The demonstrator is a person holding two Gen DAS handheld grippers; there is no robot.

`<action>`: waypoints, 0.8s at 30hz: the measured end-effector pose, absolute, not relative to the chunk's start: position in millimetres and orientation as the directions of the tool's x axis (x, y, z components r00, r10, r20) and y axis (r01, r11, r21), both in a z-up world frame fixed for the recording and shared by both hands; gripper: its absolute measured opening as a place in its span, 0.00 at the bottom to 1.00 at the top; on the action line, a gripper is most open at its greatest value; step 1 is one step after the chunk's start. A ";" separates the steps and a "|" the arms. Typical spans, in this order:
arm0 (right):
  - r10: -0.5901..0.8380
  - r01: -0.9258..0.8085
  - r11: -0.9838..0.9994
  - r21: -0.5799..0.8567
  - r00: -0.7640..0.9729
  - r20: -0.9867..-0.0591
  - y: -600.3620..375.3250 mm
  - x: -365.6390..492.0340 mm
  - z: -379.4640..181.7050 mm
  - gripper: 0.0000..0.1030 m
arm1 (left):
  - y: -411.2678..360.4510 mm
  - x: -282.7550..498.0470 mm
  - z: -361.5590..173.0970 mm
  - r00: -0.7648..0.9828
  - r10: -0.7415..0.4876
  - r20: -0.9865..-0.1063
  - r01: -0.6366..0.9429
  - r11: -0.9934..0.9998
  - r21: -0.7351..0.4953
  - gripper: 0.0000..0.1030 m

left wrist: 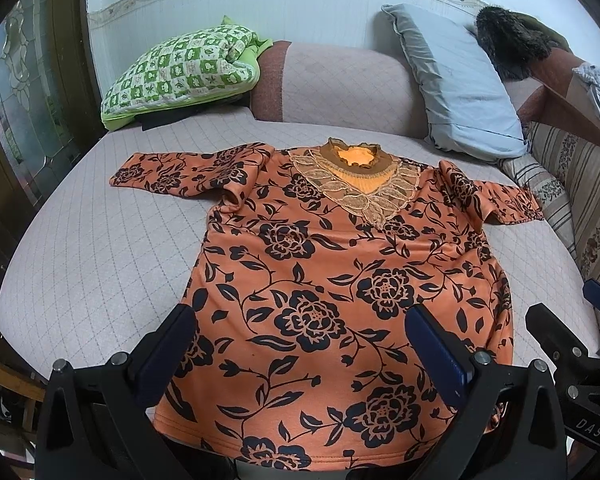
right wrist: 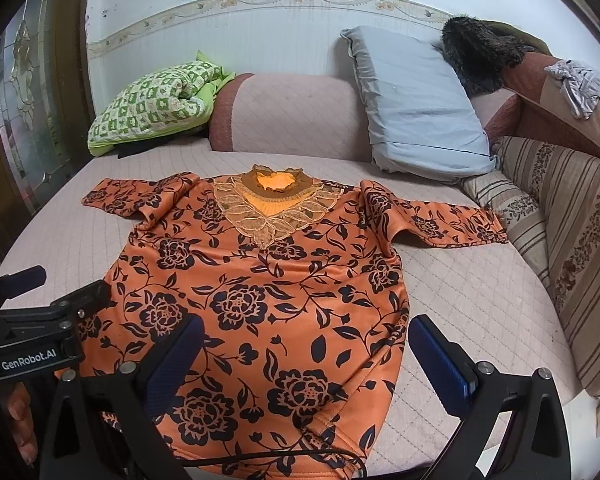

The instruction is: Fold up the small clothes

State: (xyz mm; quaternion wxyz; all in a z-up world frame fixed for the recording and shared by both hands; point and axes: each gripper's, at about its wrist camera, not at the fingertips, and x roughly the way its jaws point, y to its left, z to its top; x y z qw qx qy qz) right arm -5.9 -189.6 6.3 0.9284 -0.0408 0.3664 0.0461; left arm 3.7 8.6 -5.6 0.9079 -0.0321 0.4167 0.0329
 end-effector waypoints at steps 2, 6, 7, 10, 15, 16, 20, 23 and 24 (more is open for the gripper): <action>0.057 -0.118 0.992 -0.043 0.727 -0.685 -188.4 -5.3 6.9 1.00 | 8.8 3.7 -5.7 0.651 0.032 -0.758 -0.086 0.996 -0.032 1.00; 0.064 -0.121 0.992 -0.036 0.730 -0.681 -187.2 -3.9 8.8 1.00 | 9.6 4.7 -7.1 0.647 0.032 -0.762 -0.092 0.995 -0.037 1.00; 0.065 -0.121 0.992 -0.034 0.730 -0.680 -187.4 -3.4 9.0 1.00 | 10.2 4.8 -7.5 0.647 0.036 -0.762 -0.094 0.995 -0.034 1.00; 0.066 -0.117 0.993 -0.030 0.732 -0.678 -188.0 -3.1 8.8 1.00 | 12.4 4.4 -7.7 0.647 0.031 -0.762 -0.096 0.995 -0.041 1.00; 0.071 -0.121 0.992 -0.027 0.734 -0.676 -187.6 -3.6 8.6 1.00 | 13.5 2.9 -7.5 0.649 0.031 -0.760 -0.097 0.994 -0.043 1.00; 0.071 -0.120 0.992 -0.027 0.734 -0.675 -187.8 -3.4 8.7 1.00 | 13.7 3.2 -7.5 0.648 0.030 -0.761 -0.096 0.995 -0.042 1.00; 0.072 -0.121 0.992 -0.025 0.735 -0.675 -187.1 -3.0 9.3 1.00 | 13.8 2.6 -6.9 0.647 0.029 -0.762 -0.094 0.995 -0.041 1.00; 0.074 -0.121 0.992 -0.023 0.735 -0.674 -186.5 -3.1 9.4 1.00 | 13.7 2.5 -6.9 0.648 0.030 -0.761 -0.094 0.995 -0.042 1.00; 0.074 -0.120 0.992 -0.023 0.736 -0.673 -186.3 -3.2 9.6 1.00 | 13.8 2.2 -6.8 0.648 0.016 -0.761 -0.084 0.995 -0.050 1.00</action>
